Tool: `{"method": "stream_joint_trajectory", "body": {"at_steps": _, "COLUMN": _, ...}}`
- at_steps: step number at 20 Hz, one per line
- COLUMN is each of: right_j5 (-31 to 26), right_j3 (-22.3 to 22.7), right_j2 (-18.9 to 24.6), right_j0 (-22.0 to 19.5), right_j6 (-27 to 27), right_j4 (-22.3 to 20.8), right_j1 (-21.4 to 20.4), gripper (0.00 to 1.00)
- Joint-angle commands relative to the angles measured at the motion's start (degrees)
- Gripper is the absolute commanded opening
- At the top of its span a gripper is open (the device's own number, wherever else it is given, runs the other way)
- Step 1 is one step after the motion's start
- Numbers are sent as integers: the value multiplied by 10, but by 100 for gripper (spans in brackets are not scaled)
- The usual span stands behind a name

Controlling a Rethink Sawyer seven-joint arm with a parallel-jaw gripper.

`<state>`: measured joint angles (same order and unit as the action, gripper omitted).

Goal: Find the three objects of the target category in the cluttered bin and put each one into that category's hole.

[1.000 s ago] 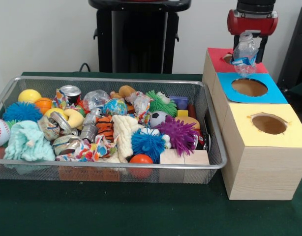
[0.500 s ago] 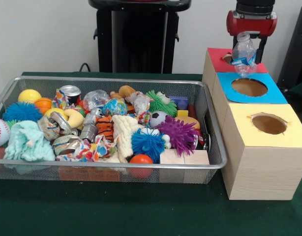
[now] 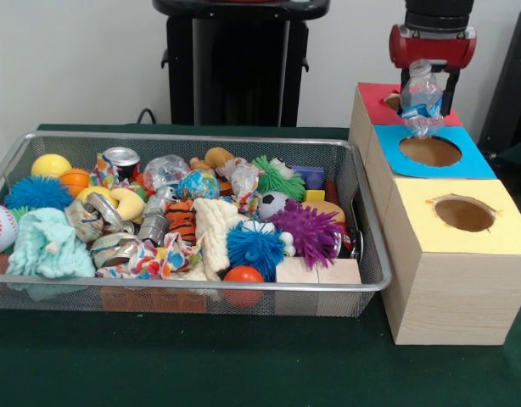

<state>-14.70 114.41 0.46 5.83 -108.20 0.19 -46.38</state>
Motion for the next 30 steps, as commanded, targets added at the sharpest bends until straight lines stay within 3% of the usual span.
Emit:
{"method": "stream_joint_trajectory", "body": {"at_steps": 1, "right_j5": 82, "right_j3": -22, "right_j2": 61, "right_j0": -32, "right_j6": -65, "right_j4": -12, "right_j1": 103, "gripper": 100}}
{"method": "stream_joint_trajectory", "body": {"at_steps": 7, "right_j5": 62, "right_j3": -23, "right_j2": 55, "right_j0": -21, "right_j6": -65, "right_j4": -2, "right_j1": 90, "gripper": 100}}
{"method": "stream_joint_trajectory", "body": {"at_steps": 11, "right_j5": 95, "right_j3": -22, "right_j2": 63, "right_j0": -28, "right_j6": -70, "right_j4": -6, "right_j1": 117, "gripper": 100}}
{"method": "stream_joint_trajectory", "body": {"at_steps": 22, "right_j5": 79, "right_j3": -16, "right_j2": 60, "right_j0": -26, "right_j6": -71, "right_j4": -3, "right_j1": 102, "gripper": 100}}
{"method": "stream_joint_trajectory", "body": {"at_steps": 30, "right_j5": 31, "right_j3": 12, "right_j2": 34, "right_j0": -13, "right_j6": -74, "right_j4": 2, "right_j1": 47, "gripper": 100}}
